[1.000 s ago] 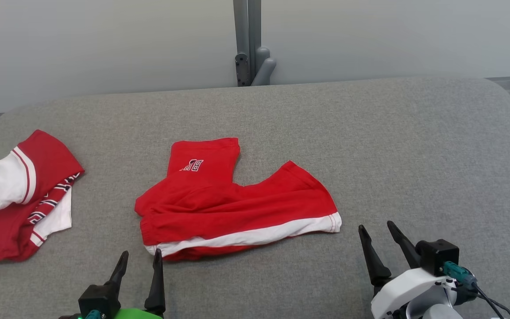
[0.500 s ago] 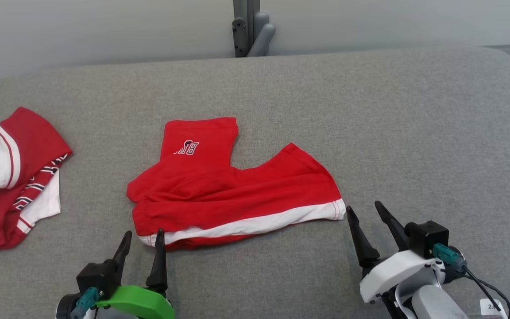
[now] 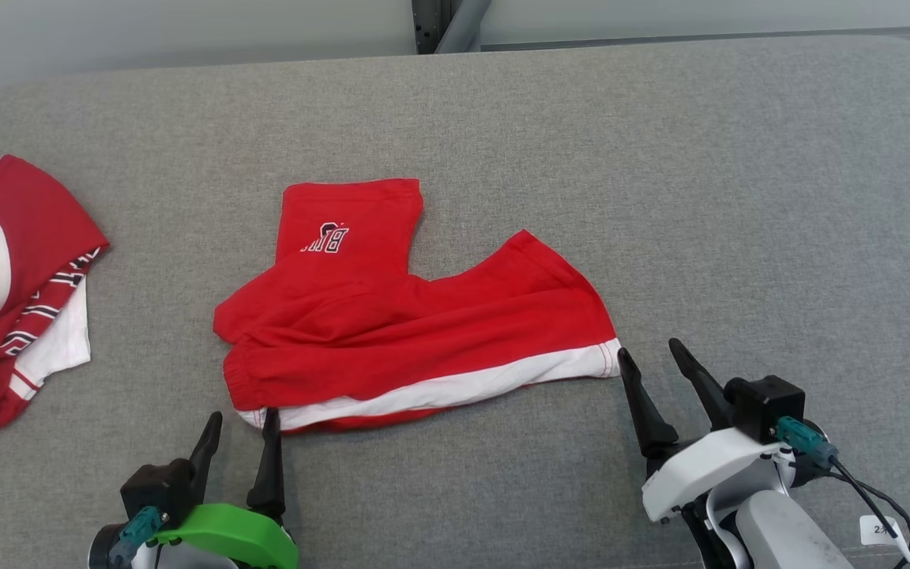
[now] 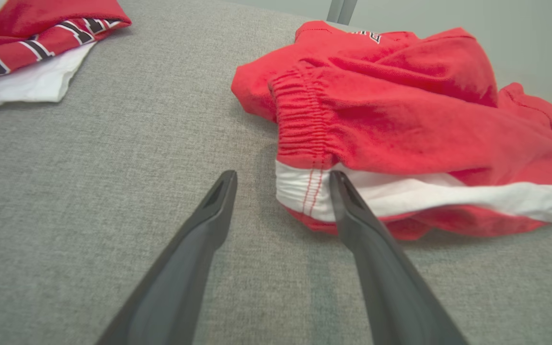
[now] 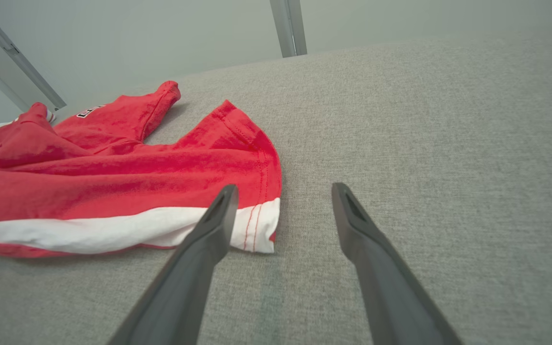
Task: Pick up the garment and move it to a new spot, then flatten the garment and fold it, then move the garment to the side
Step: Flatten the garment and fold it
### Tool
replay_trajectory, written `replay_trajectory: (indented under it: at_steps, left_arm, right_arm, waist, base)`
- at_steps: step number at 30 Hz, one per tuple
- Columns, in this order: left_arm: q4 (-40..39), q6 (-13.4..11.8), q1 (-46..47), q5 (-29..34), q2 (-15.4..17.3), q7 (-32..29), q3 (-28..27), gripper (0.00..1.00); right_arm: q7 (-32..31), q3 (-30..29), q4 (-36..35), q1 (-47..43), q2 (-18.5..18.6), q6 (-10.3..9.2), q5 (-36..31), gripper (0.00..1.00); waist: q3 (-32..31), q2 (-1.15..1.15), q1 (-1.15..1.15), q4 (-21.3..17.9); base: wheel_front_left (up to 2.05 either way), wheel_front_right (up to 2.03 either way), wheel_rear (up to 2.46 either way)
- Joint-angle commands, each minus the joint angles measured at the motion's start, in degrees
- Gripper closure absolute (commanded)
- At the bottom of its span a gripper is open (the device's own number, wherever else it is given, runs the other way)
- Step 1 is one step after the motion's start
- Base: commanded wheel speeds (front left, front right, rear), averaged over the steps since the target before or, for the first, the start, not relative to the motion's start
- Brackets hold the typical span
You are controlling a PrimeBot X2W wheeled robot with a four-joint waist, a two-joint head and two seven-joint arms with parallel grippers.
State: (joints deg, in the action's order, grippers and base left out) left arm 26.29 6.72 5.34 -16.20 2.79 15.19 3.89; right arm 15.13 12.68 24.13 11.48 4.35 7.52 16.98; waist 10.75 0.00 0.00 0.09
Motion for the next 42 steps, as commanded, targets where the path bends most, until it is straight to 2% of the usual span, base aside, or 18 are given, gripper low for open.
replay_trajectory:
  at_steps: [1, 7, 11, 13, 15, 17, 20, 25, 29, 34, 36, 37, 39, 41, 42]
  left_arm:
    - [-0.1, 0.3, 0.5, -0.1, 0.2, 0.0, 0.0, 0.00]
    - [0.2, 0.8, 1.3, 0.0, 0.2, 0.0, 1.3, 0.00]
    - [-0.6, 0.8, 1.2, -0.8, 0.2, 0.0, 2.6, 0.20]
    - [-0.9, 0.8, 1.0, -0.8, 0.2, 0.0, 3.1, 0.24]
    - [-1.0, 0.8, 0.6, -0.9, 0.2, 0.0, 3.7, 0.22]
    - [-1.1, 0.8, 0.2, -1.1, 0.2, 0.0, 4.2, 0.35]
    - [-1.6, 0.8, 0.0, -1.5, 0.3, 0.0, 5.3, 0.31]
    - [-2.5, 0.8, -0.2, -2.0, 0.7, 0.0, 5.9, 0.31]
    - [-3.0, 0.8, -0.8, -2.4, 1.4, 0.0, 7.3, 0.24]
    - [-3.5, 0.8, -1.1, -3.7, 2.2, 0.0, 8.8, 0.26]
    - [-3.6, 0.8, -1.2, -4.0, 2.5, 0.0, 9.1, 0.35]
    - [-3.7, 0.8, -1.2, -4.0, 2.6, 0.0, 9.3, 0.44]
    - [-3.8, 0.8, -1.1, -4.3, 2.8, 0.0, 9.6, 0.64]
    - [-3.9, 0.8, -1.1, -4.4, 3.1, 0.0, 9.9, 1.00]
    - [-3.8, 0.8, -1.1, -4.5, 3.2, 0.0, 10.1, 1.00]
  right_arm:
    - [-0.1, 0.1, -0.1, 0.7, 0.3, -0.06, 0.3, 0.00]
    - [-0.1, 0.6, 0.2, 0.8, 0.3, -0.06, 0.6, 0.00]
    - [-0.1, 0.8, 0.3, 0.8, 0.5, -0.06, 1.1, 0.00]
    - [-0.1, 0.8, 0.4, 0.6, 0.6, -0.06, 1.2, 0.00]
    - [-0.1, 0.8, 0.4, 0.5, 0.6, -0.07, 1.3, 0.00]
    - [-0.1, 0.9, 0.4, 0.4, 0.6, -0.06, 1.4, 0.00]
    - [-0.1, 0.8, 0.4, 0.4, 0.6, -0.06, 1.7, 0.00]
    - [-0.1, 0.9, 0.6, 0.6, 0.5, -0.06, 1.8, 0.00]
    - [-0.1, 1.1, 0.8, 0.7, 0.4, -0.06, 2.2, 0.00]
    - [-0.1, 1.1, 0.9, 0.8, 0.3, -0.06, 2.4, 0.00]
    - [-0.1, 1.1, 0.9, 0.8, 0.3, -0.07, 2.4, 0.00]
    - [-0.1, 1.1, 0.9, 0.8, 0.2, -0.06, 2.5, 0.00]
    - [-0.1, 1.1, 0.8, 0.8, 0.2, -0.07, 2.5, 0.00]
    - [-0.1, 1.1, 0.9, 0.9, 0.1, -0.07, 2.6, 0.00]
    - [-0.1, 1.2, 0.9, 0.9, 0.1, -0.06, 2.6, 0.00]
  waist:
    - [0.1, 0.00, 0.00, 0.0]
    - [0.2, 0.00, 0.00, -0.4]
    - [0.1, 0.00, 0.00, -0.5]
    - [0.1, 0.00, 0.00, -0.4]
    - [0.0, 0.00, 0.00, -0.3]
    - [-0.1, 0.00, 0.00, -0.2]
    - [0.0, 0.00, 0.00, 0.2]
    - [0.0, 0.00, 0.00, 0.6]
    - [-0.2, 0.00, 0.00, 0.8]
    - [-0.3, 0.00, 0.00, 0.9]
    - [-0.3, 0.00, 0.00, 0.9]
    - [-0.3, 0.00, 0.00, 0.9]
    - [-0.3, 0.00, 0.00, 0.9]
    - [-0.3, 0.00, 0.00, 0.8]
    - [-0.4, 0.00, 0.00, 0.8]
  base:
    - [0.00, 0.00, 0.00]
    - [0.00, 0.00, 0.00]
    - [0.00, 0.00, 0.00]
    - [0.00, 0.00, 0.00]
    - [0.00, 0.00, 0.00]
    - [0.00, 0.00, 0.00]
    - [0.00, 0.00, 0.00]
    - [0.00, 0.00, 0.00]
    - [0.00, 0.00, 0.00]
    - [0.00, 0.00, 0.00]
    - [0.00, 0.00, 0.00]
    - [0.00, 0.00, 0.00]
    - [0.00, 0.00, 0.00]
    - [0.00, 0.00, 0.00]
    - [0.00, 0.00, 0.00]
